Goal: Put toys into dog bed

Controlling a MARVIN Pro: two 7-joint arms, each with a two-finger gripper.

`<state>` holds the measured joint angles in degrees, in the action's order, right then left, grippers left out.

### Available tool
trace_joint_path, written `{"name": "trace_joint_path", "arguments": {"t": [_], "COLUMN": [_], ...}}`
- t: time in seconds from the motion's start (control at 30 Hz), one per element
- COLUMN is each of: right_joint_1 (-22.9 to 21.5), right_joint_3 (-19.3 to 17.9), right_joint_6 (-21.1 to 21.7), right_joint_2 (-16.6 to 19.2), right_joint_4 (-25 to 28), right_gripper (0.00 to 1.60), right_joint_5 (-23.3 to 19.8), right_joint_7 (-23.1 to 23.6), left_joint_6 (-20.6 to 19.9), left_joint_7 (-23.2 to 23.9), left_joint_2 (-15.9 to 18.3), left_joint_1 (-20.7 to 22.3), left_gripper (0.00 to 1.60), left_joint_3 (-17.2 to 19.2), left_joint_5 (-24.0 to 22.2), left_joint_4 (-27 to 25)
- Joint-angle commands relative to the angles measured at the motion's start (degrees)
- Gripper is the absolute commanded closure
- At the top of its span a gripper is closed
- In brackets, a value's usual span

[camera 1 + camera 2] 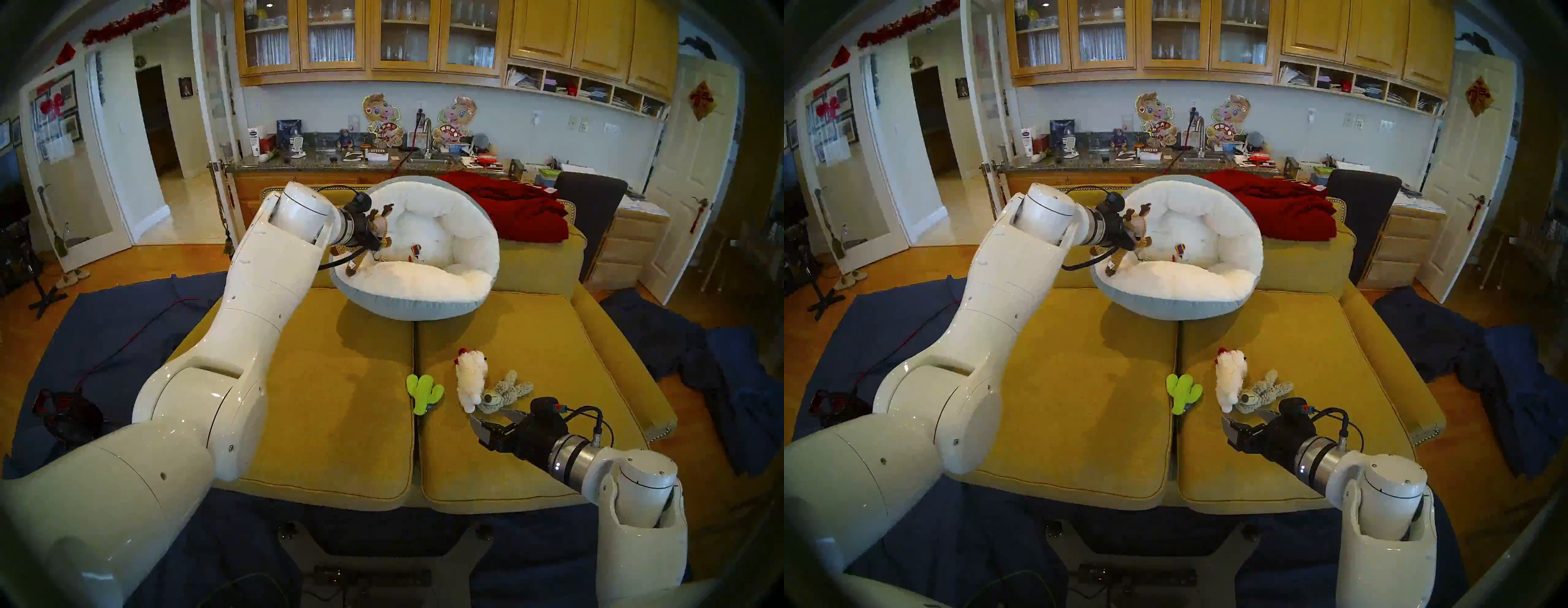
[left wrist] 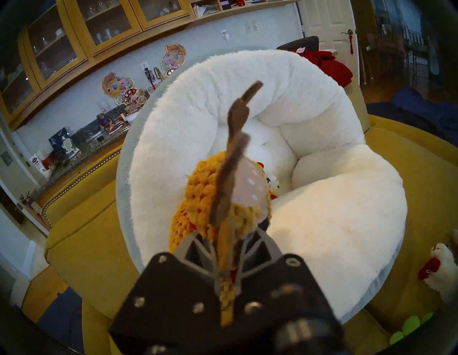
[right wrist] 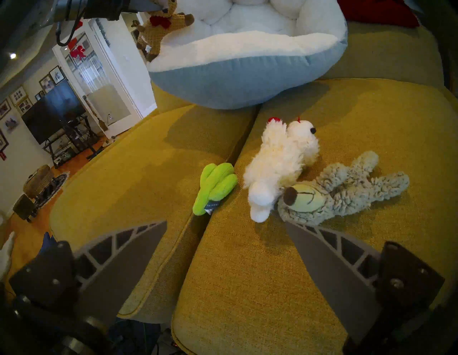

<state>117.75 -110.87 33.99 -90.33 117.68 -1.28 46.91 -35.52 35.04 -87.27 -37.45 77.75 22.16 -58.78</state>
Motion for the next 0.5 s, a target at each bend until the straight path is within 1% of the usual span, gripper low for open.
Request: {"name": "trace_joint_path", "arguments": {"t": [0.0, 0.47], "right_joint_1": [-0.92, -1.08], "right_joint_3": [0.09, 0.09], "right_joint_6": [-0.34, -0.38], "right_joint_2": [0.16, 0.21], "right_joint_4": [1.21, 0.93], "right_gripper": [0.0, 0.0], "right_joint_5": [-0.2, -0.21], "right_joint_7": [0.11, 0.13], "left_joint_6": [0.39, 0.42], "left_joint_7": [-0.44, -1.11], "left_joint_2": [-1.51, -2.87], "left_joint_1": [5.47, 7.61], "left_gripper": [1.6, 1.6], "left_joint_3": [-0.26, -0.61], "left_joint_5": [0.3, 1.71], "left_joint_4": [0.78, 5.34]}}
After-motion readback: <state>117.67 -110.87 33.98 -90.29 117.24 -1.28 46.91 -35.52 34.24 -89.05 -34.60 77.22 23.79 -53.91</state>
